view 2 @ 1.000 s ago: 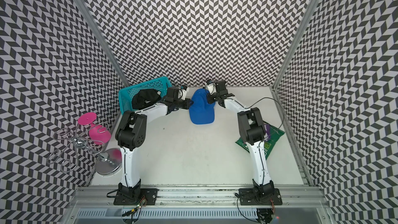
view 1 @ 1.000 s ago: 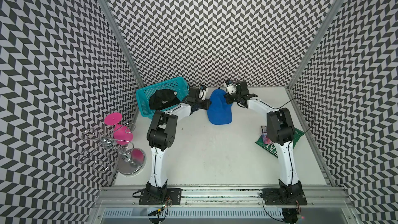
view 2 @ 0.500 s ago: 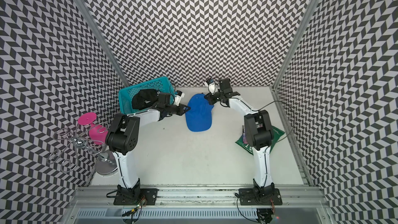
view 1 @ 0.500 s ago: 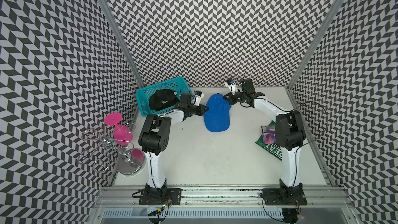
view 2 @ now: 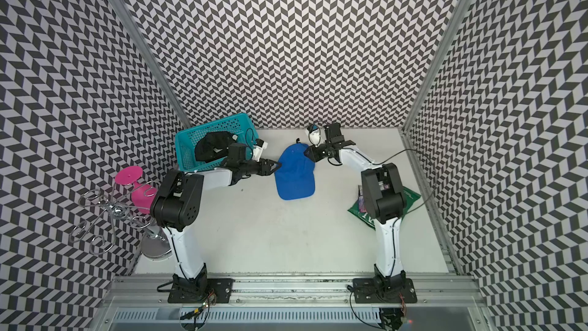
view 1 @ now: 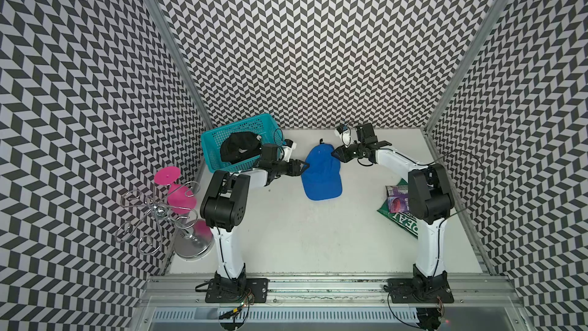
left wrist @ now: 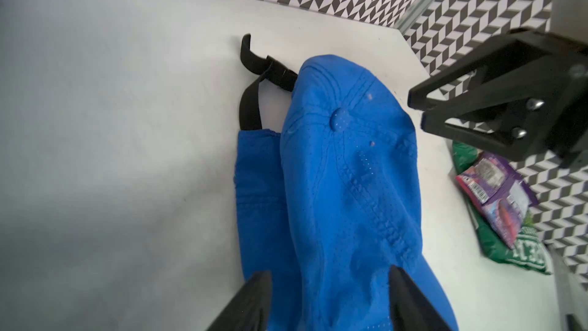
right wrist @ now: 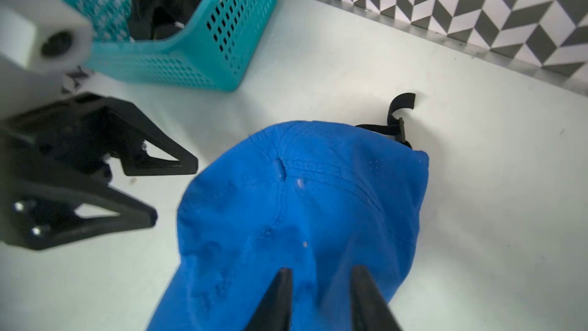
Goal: Turn the baseball cap inside out
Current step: Adjust the baseball cap at the center of the board, then pick up the baseball cap from the basket.
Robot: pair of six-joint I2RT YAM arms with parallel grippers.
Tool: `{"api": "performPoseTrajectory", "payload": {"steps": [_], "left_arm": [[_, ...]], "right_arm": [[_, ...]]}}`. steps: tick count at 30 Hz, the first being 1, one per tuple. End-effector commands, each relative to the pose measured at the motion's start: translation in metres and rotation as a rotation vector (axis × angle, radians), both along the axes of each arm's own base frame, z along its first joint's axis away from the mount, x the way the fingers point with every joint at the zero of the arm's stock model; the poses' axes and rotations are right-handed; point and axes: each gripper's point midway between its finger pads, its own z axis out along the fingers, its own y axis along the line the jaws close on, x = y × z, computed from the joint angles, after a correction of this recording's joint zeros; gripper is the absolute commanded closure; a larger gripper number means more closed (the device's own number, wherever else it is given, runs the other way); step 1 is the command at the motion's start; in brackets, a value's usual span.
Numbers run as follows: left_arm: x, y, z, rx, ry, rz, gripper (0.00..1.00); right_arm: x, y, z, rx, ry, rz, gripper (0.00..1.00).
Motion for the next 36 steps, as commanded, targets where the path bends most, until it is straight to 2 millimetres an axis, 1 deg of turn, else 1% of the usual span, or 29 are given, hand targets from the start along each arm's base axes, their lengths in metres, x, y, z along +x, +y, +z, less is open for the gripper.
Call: {"api": "performPoseTrajectory", "payload": {"steps": [1,2,5,7,9,10,12,13,16,19,20,23,24,25,28,30,33,36], "left_arm": [[0.006,0.011,0.056,0.036,-0.159,0.061,0.30],[0.003,0.013,0.064,0.045,-0.179,0.068,0.27],[-0.002,0.020,0.092,0.085,-0.236,0.096,0.23],[-0.001,0.033,0.111,0.129,-0.272,0.158,0.21],[0.007,0.054,0.125,0.190,-0.290,0.257,0.16],[0.013,0.068,0.131,0.220,-0.289,0.316,0.14],[0.026,0.094,0.137,0.256,-0.270,0.397,0.12],[0.034,0.110,0.136,0.268,-0.247,0.439,0.12],[0.061,0.154,0.123,0.259,-0.149,0.549,0.12],[0.089,0.190,0.100,0.237,-0.052,0.657,0.13],[0.100,0.205,0.088,0.254,-0.020,0.707,0.13],[0.126,0.234,0.056,0.324,0.049,0.804,0.12],[0.135,0.244,0.051,0.359,0.060,0.846,0.09],[0.140,0.254,0.043,0.400,0.084,0.885,0.08],[0.152,0.281,0.025,0.466,0.113,0.981,0.05],[0.156,0.300,0.021,0.479,0.110,1.047,0.02],[0.161,0.315,0.012,0.459,0.122,1.074,0.02],[0.163,0.329,-0.009,0.439,0.186,1.085,0.02]], "right_arm": [[-0.001,-0.004,0.080,0.086,-0.148,-0.037,0.49],[-0.005,-0.005,0.091,0.100,-0.163,-0.042,0.45],[-0.020,-0.009,0.123,0.148,-0.205,-0.055,0.34],[-0.034,-0.011,0.142,0.188,-0.233,-0.053,0.28],[-0.051,-0.012,0.160,0.239,-0.264,-0.040,0.23],[-0.062,-0.012,0.170,0.272,-0.285,-0.026,0.20],[-0.083,-0.014,0.185,0.329,-0.325,-0.006,0.14],[-0.096,-0.014,0.192,0.360,-0.350,0.008,0.11],[-0.127,-0.020,0.208,0.437,-0.416,0.023,0.06],[-0.149,-0.026,0.213,0.479,-0.446,0.023,0.02],[-0.155,-0.027,0.211,0.487,-0.443,0.020,0.01],[-0.168,-0.028,0.208,0.503,-0.421,0.019,0.01],[-0.171,-0.027,0.205,0.506,-0.410,0.019,0.00],[-0.174,-0.027,0.203,0.510,-0.398,0.022,0.00],[-0.180,-0.023,0.196,0.517,-0.365,0.029,0.00],[-0.183,-0.021,0.191,0.517,-0.343,0.036,0.00],[-0.184,-0.018,0.183,0.508,-0.311,0.041,0.00],[-0.182,-0.017,0.175,0.499,-0.285,0.037,0.00]]}}
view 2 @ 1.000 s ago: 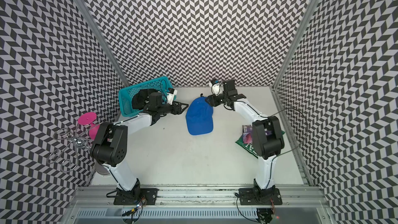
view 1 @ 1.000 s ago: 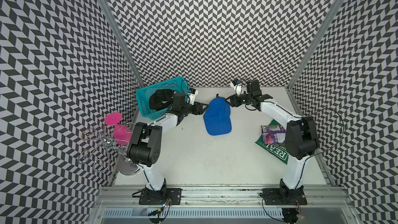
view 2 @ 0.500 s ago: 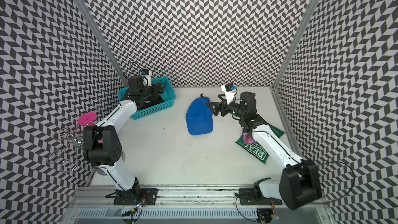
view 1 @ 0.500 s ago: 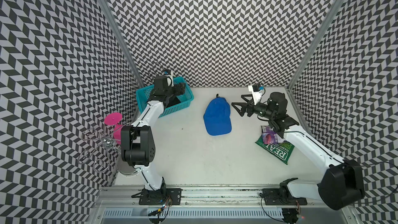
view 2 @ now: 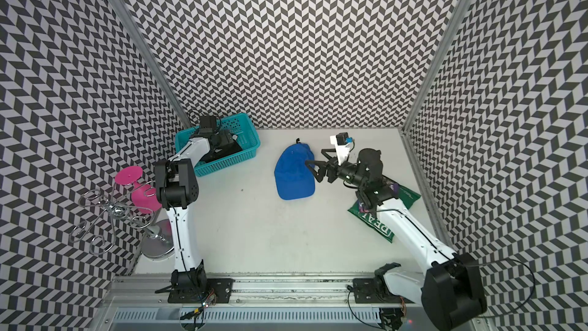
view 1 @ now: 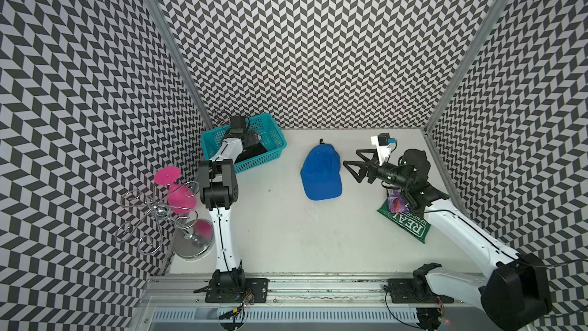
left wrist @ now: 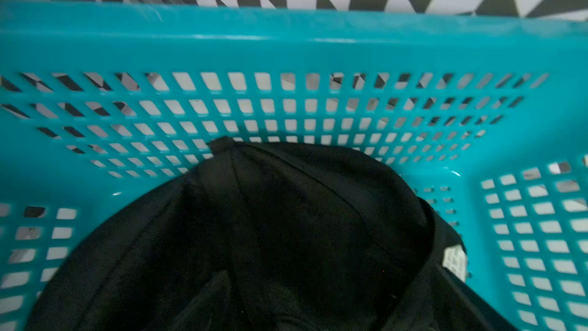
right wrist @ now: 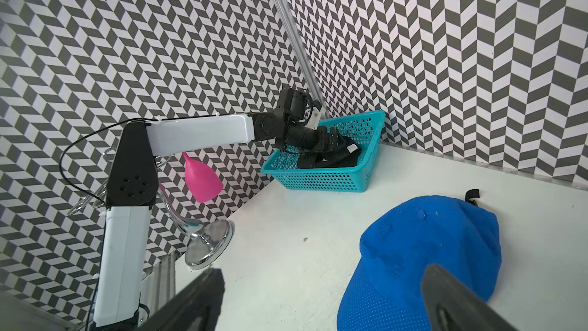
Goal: Turn the baseball cap inside out
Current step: Pick up the baseball cap from the basket.
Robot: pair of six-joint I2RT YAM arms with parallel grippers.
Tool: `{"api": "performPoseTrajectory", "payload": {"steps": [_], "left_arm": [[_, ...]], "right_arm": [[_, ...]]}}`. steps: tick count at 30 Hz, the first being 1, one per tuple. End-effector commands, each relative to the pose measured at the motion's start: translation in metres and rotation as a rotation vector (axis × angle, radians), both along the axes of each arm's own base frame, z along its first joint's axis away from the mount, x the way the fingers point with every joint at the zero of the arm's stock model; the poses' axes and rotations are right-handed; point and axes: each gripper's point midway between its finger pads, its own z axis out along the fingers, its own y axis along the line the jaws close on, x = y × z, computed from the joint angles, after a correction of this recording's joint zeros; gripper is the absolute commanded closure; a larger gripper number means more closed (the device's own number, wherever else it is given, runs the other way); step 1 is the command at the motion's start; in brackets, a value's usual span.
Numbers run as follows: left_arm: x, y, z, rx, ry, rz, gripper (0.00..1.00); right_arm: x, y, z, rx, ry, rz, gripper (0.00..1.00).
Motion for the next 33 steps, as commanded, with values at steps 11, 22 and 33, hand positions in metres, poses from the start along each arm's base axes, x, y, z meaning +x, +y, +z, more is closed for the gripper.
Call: {"api": "performPoseTrajectory", "payload": {"steps": [11,22,33], "left_arm": [[0.000,0.027,-0.064,-0.136,0.135,0.005,0.50],[-0.009,0.001,0.130,-0.120,-0.305,-0.137,1.00],[-0.114,-0.082,0.282,-0.086,-0.596,-0.474,1.00]], "right_arm": [[0.004,0.003,-0.012,-0.019,0.039,-0.008,0.00],[-0.002,-0.006,0.026,0.040,-0.036,-0.052,0.00],[-0.022,-0.004,0.069,0.153,-0.147,0.017,0.00]]}}
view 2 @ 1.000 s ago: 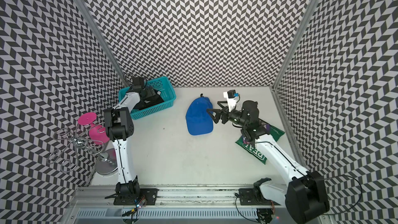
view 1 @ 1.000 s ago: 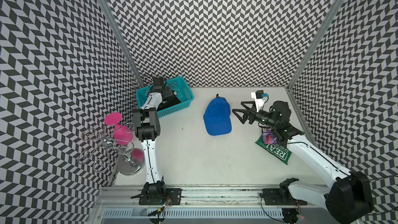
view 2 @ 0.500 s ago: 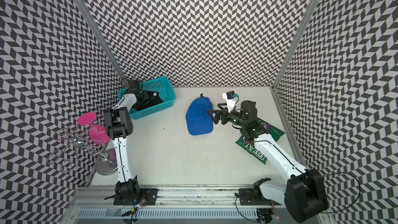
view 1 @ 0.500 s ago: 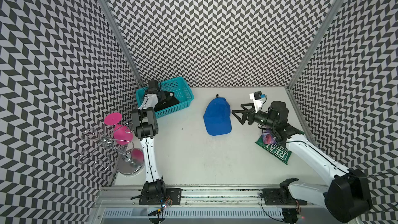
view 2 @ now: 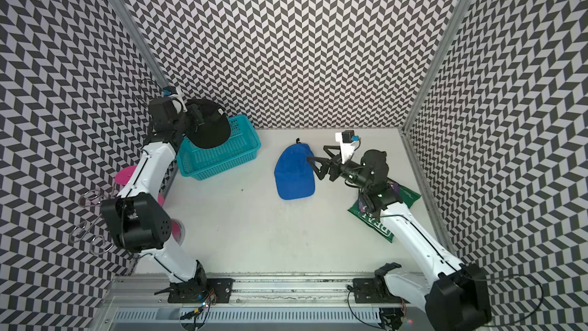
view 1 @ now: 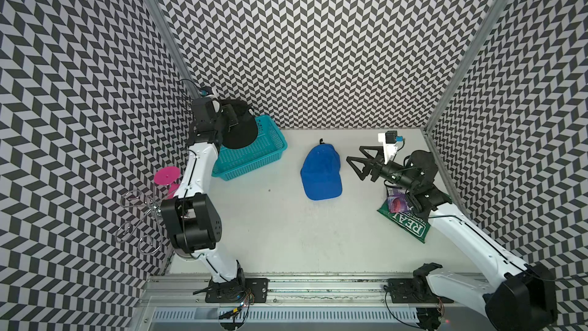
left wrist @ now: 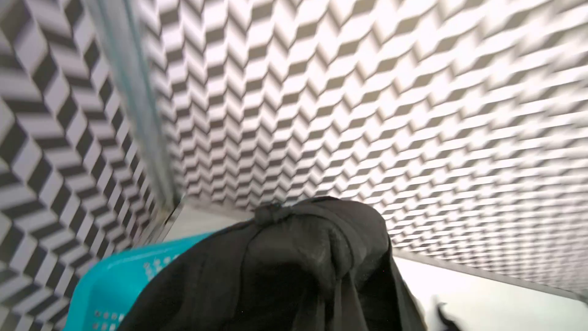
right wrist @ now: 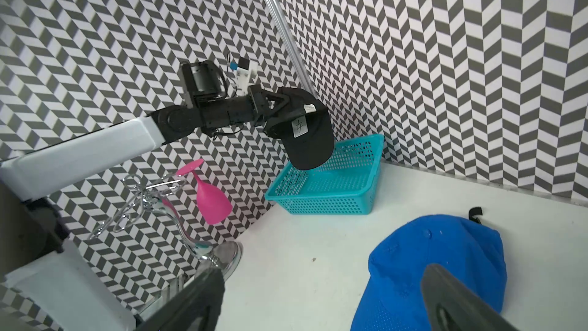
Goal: Turn the baseball cap inside out
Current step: Pick up the baseball cap from the basket, then turn over the baseball cap.
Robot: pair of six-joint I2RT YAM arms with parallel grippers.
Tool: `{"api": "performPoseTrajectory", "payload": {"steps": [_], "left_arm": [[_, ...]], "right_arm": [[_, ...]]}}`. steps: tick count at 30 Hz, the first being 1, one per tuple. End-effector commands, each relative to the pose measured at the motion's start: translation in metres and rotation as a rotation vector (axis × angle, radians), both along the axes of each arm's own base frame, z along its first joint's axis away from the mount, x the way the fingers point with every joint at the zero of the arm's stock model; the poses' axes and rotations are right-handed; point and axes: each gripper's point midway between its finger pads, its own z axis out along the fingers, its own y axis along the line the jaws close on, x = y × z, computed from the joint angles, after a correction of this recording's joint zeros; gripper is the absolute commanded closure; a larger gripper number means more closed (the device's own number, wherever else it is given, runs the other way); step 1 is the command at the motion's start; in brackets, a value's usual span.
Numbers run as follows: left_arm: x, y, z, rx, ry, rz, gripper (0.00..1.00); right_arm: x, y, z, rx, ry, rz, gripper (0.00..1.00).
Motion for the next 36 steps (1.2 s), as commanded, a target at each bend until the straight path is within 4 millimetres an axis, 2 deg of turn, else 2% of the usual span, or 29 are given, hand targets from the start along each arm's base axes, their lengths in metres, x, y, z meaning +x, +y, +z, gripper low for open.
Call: {"api": "performPoseTrajectory", "payload": {"steps": [1,4,7,11,13,17,22,24,26,27,28,30,31,32,33,36], "left_arm": [[-0.027,-0.052,0.016,0.078,-0.067,-0.198,1.00],[-0.060,-0.096,0.032,0.228,-0.125,-0.302,1.00],[-0.090,-0.141,0.040,0.276,-0.172,-0.409,1.00],[-0.126,-0.209,0.044,0.264,-0.216,-0.587,1.00],[-0.142,-0.241,0.042,0.275,-0.228,-0.659,1.00],[-0.167,-0.289,0.045,0.289,-0.258,-0.756,1.00],[-0.198,-0.337,0.044,0.299,-0.275,-0.879,1.00],[-0.209,-0.349,0.041,0.275,-0.269,-0.937,1.00],[-0.224,-0.358,0.040,0.227,-0.265,-1.024,1.00],[-0.230,-0.361,0.039,0.208,-0.261,-1.061,0.99],[-0.237,-0.362,0.038,0.181,-0.254,-1.094,0.86],[-0.247,-0.361,0.035,0.138,-0.231,-1.137,0.41],[-0.251,-0.358,0.034,0.114,-0.221,-1.148,0.26],[-0.254,-0.354,0.035,0.092,-0.214,-1.153,0.18],[-0.256,-0.348,0.036,0.071,-0.208,-1.152,0.13],[-0.249,-0.320,0.040,0.003,-0.202,-1.069,0.06]], "right_arm": [[-0.017,0.003,0.041,0.068,-0.130,0.054,0.00],[-0.024,0.004,0.057,0.058,-0.207,0.077,0.00],[-0.024,0.005,0.071,0.023,-0.254,0.078,0.00],[-0.006,0.009,0.075,-0.015,-0.175,0.065,0.00],[0.001,0.016,0.067,-0.029,-0.117,0.096,0.00],[0.007,0.029,0.041,-0.035,-0.019,0.154,0.00],[-0.002,0.050,0.005,-0.076,0.052,0.247,0.01],[-0.004,0.056,-0.006,-0.116,0.046,0.254,0.00],[0.001,0.056,-0.016,-0.144,0.049,0.220,0.09],[0.003,0.054,-0.019,-0.152,0.051,0.202,0.23],[0.008,0.051,-0.021,-0.161,0.051,0.168,0.43],[0.015,0.043,-0.024,-0.154,0.067,0.118,0.79],[0.016,0.040,-0.023,-0.139,0.059,0.114,0.96],[0.017,0.036,-0.022,-0.113,0.061,0.104,1.00],[0.017,0.032,-0.022,-0.086,0.057,0.100,1.00],[0.017,0.019,-0.022,-0.011,0.050,0.113,1.00]]}}
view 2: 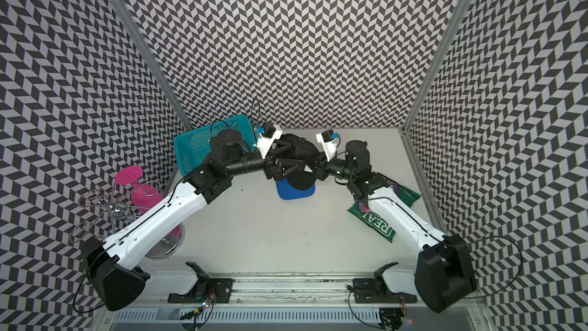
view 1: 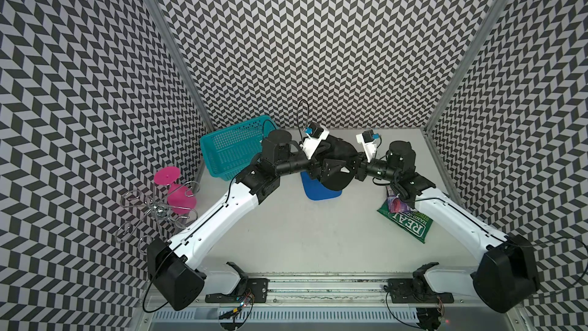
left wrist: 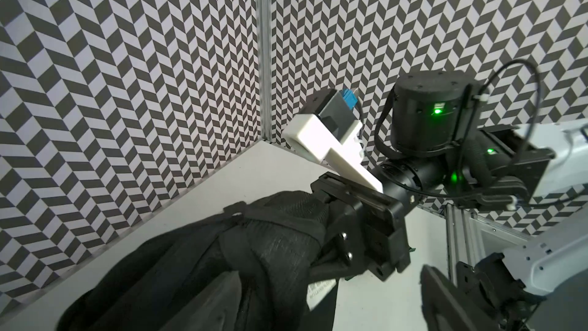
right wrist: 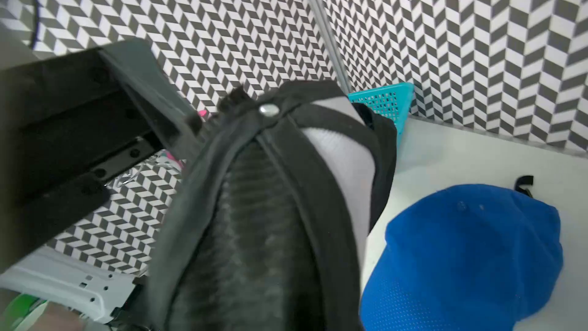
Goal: Turn the baseball cap inside out
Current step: Turn over the baseball cap.
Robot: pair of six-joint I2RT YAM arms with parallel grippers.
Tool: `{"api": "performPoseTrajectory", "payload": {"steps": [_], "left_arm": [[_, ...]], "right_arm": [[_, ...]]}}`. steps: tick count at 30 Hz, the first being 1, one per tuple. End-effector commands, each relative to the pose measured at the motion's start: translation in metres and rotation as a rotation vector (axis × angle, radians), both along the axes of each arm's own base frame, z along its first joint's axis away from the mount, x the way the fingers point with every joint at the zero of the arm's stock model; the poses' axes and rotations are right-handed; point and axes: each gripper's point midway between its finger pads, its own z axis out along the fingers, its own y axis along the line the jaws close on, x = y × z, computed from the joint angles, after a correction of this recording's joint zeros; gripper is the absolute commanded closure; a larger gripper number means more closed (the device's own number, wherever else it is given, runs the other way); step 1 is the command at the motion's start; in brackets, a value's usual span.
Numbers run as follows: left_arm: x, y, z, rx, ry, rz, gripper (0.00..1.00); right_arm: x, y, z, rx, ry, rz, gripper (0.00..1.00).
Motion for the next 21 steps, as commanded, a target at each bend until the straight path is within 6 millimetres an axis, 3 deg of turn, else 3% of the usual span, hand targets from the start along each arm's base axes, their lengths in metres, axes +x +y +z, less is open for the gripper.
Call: {"api": "performPoseTrajectory", "payload": {"steps": [1,3,5,7,10,15,19,21], "left_arm": [[-0.002,0.036,0.032,-0.139,0.013,0.060,0.04],[0.023,0.069,0.021,-0.172,0.077,0.202,0.02],[0.049,0.098,-0.005,-0.178,0.185,0.334,0.01],[0.062,0.111,-0.028,-0.181,0.287,0.359,0.02],[0.061,0.104,-0.036,-0.220,0.348,0.280,0.03],[0.028,0.073,-0.011,-0.306,0.321,-0.040,0.06],[0.013,0.057,-0.016,-0.248,0.306,-0.152,0.11],[-0.004,0.050,-0.009,-0.255,0.301,-0.253,0.13]], "right_arm": [[0.000,-0.014,0.033,0.123,-0.098,0.008,1.00],[-0.003,-0.020,0.038,0.143,-0.108,0.052,1.00],[-0.011,-0.025,0.047,0.156,-0.140,0.123,1.00],[-0.024,-0.027,0.060,0.166,-0.182,0.209,1.00],[-0.048,-0.027,0.081,0.168,-0.259,0.328,1.00],[-0.085,-0.028,0.113,0.163,-0.367,0.457,1.00],[-0.103,-0.031,0.133,0.162,-0.427,0.491,1.00],[-0.110,-0.032,0.140,0.159,-0.449,0.500,1.00]]}}
